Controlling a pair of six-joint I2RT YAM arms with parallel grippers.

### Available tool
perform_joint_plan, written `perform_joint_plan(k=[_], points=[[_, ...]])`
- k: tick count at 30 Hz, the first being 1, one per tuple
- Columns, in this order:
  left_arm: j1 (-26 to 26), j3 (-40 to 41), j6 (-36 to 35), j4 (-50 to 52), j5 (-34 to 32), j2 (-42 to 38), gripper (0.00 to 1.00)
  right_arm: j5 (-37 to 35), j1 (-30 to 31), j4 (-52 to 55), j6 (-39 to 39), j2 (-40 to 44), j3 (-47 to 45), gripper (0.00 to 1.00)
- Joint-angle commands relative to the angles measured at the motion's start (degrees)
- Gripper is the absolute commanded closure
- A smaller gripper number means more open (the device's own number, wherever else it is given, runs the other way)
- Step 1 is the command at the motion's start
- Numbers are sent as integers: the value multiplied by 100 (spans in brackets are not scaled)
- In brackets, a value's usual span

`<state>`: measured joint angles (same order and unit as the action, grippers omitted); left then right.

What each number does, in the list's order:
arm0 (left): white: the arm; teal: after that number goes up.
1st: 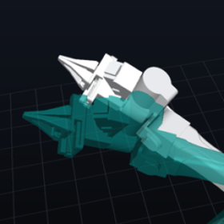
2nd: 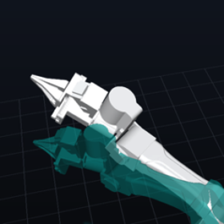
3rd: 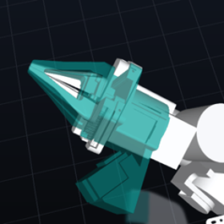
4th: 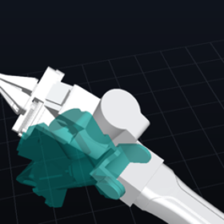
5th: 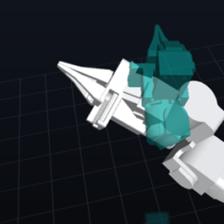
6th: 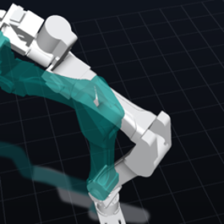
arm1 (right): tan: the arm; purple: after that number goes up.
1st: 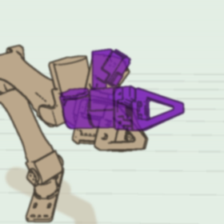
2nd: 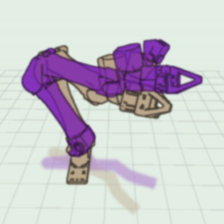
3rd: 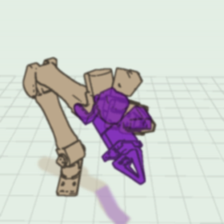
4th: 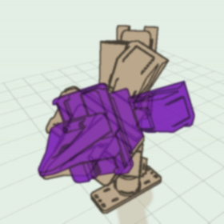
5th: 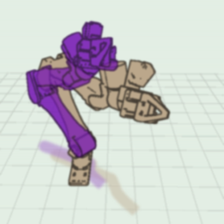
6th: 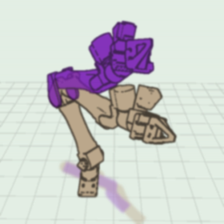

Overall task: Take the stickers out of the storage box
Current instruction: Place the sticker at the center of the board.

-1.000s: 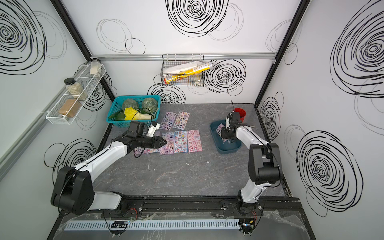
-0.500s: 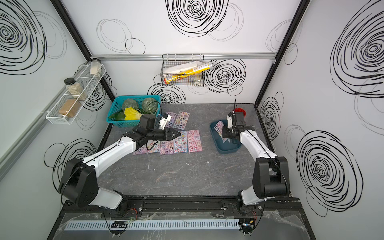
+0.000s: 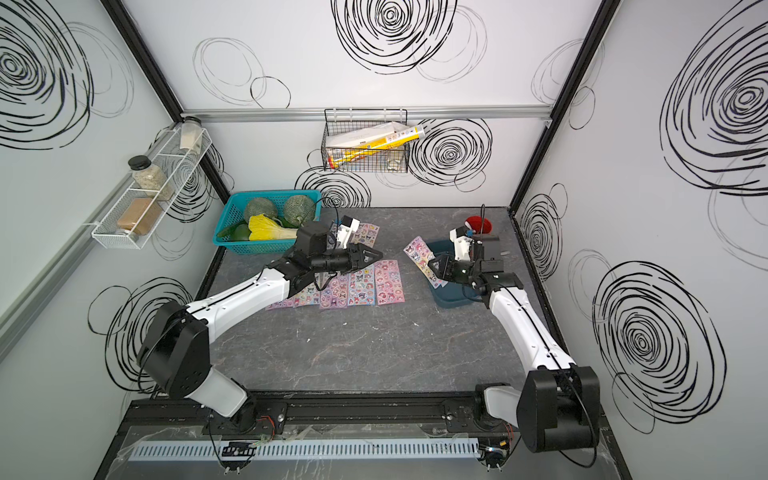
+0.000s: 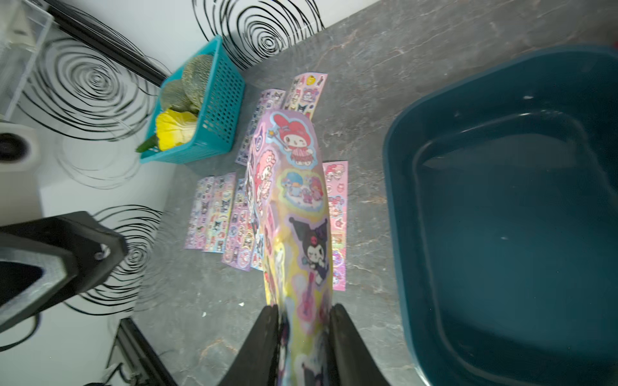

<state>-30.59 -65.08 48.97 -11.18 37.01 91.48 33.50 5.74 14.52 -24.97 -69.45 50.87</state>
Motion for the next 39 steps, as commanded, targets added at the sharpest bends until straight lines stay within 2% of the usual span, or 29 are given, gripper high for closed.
perform_joint_plan(k=[1,6,14,33,36,39], points=[[-110,-78,576,-898,-261,89,62,453,-20,-830,-848,274,-150,70],[-228,-61,882,-1231,-489,211,59,491,-15,-1451,-1510,547,-411,70],[-433,-415,1115,-1517,-459,625,58,566,74,-1918,-2051,626,-568,70],[-589,-1098,1238,-1580,-387,1186,59,641,397,-2056,-2259,529,-482,69],[-589,-1094,1229,-1580,-388,1169,63,636,427,-2077,-2267,492,-465,69],[-589,-1096,1160,-1529,-396,1128,74,625,453,-2059,-2243,460,-455,69]])
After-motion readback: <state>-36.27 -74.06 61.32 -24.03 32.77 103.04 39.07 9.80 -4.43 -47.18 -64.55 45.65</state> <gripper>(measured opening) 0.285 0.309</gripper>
